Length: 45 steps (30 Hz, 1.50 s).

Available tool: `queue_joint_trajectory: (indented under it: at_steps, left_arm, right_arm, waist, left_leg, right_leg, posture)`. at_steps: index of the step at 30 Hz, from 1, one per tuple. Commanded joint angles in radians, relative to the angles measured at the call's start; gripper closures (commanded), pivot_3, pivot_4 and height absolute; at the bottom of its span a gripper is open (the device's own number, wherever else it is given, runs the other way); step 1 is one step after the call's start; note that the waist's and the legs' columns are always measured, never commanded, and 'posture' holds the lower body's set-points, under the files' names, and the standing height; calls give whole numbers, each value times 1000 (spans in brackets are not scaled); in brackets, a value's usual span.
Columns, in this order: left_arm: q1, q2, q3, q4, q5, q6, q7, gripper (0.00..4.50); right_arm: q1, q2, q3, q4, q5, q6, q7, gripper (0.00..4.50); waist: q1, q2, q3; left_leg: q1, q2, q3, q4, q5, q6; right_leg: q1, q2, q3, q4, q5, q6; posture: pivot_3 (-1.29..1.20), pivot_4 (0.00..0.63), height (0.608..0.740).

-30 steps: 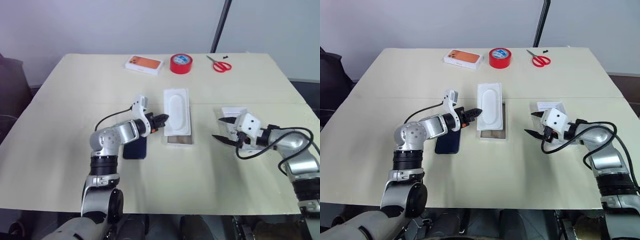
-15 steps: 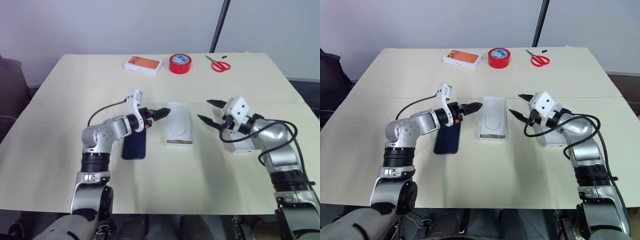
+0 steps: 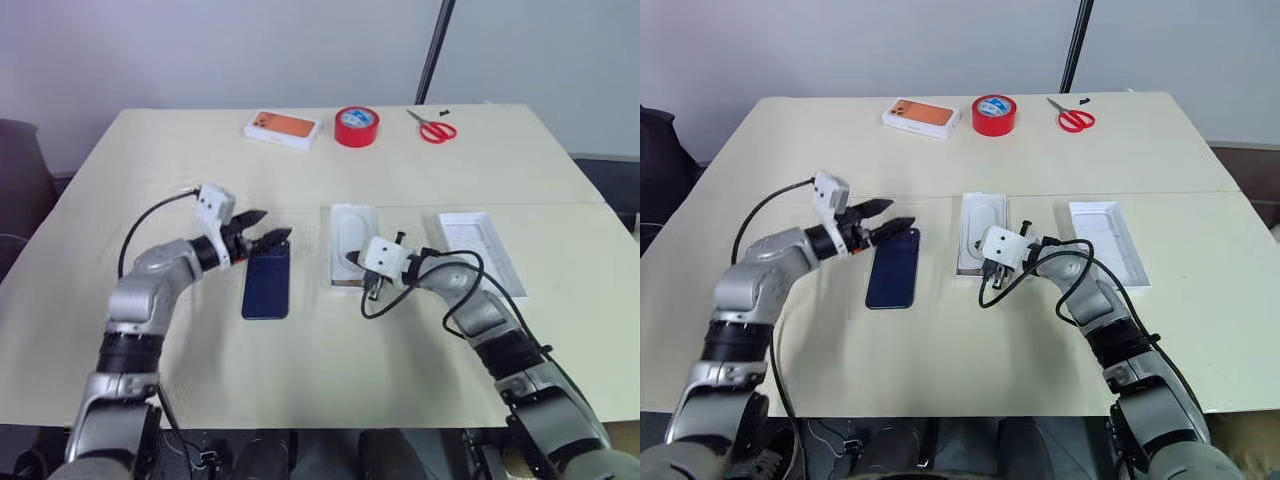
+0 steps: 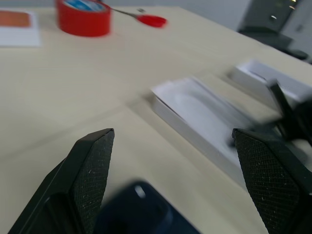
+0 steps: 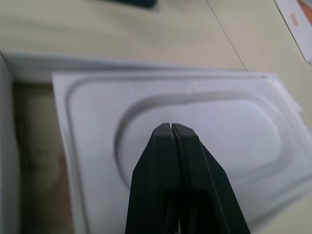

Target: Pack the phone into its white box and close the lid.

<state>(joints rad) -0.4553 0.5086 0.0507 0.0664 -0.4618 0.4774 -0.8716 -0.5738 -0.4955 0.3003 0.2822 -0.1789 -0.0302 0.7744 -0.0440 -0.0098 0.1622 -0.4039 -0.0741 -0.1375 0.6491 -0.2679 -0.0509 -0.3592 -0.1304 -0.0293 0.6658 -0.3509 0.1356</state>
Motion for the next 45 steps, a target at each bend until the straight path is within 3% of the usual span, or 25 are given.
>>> queue_joint_trajectory:
  at_steps: [1,12,24,28,32,37,41,45]
  left_arm:
    - [32,65,-29,-41,60,-109,-81,428]
    - [31,21,-24,-27,84,-160,-33,428]
    - [36,31,5,-58,44,-106,-31,428]
    - [35,38,4,-53,48,-112,-23,428]
    - [89,83,36,-50,38,-72,-22,428]
    - [150,156,117,-75,-62,125,-18,428]
    - [145,160,185,-72,-132,236,16,428]
    - [131,174,217,-85,-234,464,68,428]
  right_arm:
    - [14,-8,10,-48,53,58,105,4444]
    - [21,-32,9,-168,155,164,303,4444]
    - [-73,-14,-55,-53,148,99,196,4444]
    - [-121,3,6,113,-3,-7,47,4444]
    - [-124,8,108,185,-137,-90,8,4444]
    - [-142,44,57,147,-81,-79,4,4444]
    - [-174,86,-27,77,18,-37,-3,4444]
    - [-175,133,-50,-73,133,33,68,4444]
  waist:
    - [0,0,0]
    - [-1,0,0]
    - [-1,0,0]
    - [-1,0,0]
    - [-11,1,-1]
    - [-25,1,-1]
    - [-25,2,-1]
    - [-24,2,0]
  left_leg:
    - [1,0,0,0,0,0]
    - [1,0,0,0,0,0]
    - [1,0,0,0,0,0]
    - [1,0,0,0,0,0]
    - [1,0,0,-1,0,0]
    - [4,2,0,-2,0,-1]
    - [3,1,-1,-2,0,-1]
    - [3,1,-1,-1,0,-1]
  right_leg:
    - [1,0,0,0,0,0]
    - [1,0,0,0,0,0]
    - [0,0,0,0,0,0]
    - [1,0,0,0,0,0]
    - [0,0,0,0,0,0]
    - [2,2,1,1,0,0]
    - [1,2,1,2,0,0]
    - [1,1,1,1,0,0]
  posture:
    - [0,150,740]
    - [0,150,740]
    - [0,150,740]
    - [0,150,740]
    - [0,150,740]
    - [0,150,740]
    - [0,150,740]
    - [0,150,740]
